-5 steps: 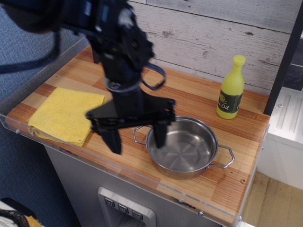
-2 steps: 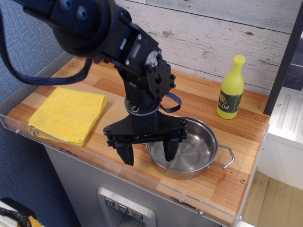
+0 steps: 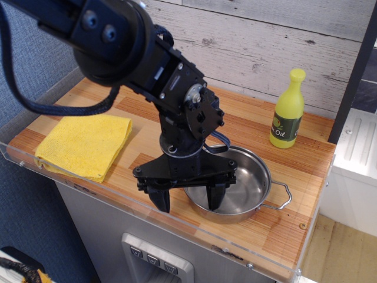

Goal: Move the pot from bottom right to upper left side on the table

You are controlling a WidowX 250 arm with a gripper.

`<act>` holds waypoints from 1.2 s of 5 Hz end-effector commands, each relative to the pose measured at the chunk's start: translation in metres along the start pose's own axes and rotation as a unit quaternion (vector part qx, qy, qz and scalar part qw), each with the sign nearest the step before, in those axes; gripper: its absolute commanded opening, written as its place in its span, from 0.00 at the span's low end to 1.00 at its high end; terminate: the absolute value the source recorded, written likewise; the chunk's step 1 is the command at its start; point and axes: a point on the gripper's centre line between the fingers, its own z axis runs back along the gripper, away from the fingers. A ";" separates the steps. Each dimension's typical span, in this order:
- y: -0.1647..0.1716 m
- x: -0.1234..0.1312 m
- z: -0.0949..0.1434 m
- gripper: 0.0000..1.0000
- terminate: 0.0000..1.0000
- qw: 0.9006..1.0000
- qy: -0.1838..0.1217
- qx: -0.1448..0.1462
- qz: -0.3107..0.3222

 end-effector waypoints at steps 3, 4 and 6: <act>0.022 0.023 0.019 0.00 0.00 0.998 0.023 -0.054 0.012; 0.035 0.047 0.034 0.00 0.00 0.997 0.000 -0.068 0.038; 0.063 0.091 0.055 0.00 0.00 0.990 -0.021 -0.082 0.110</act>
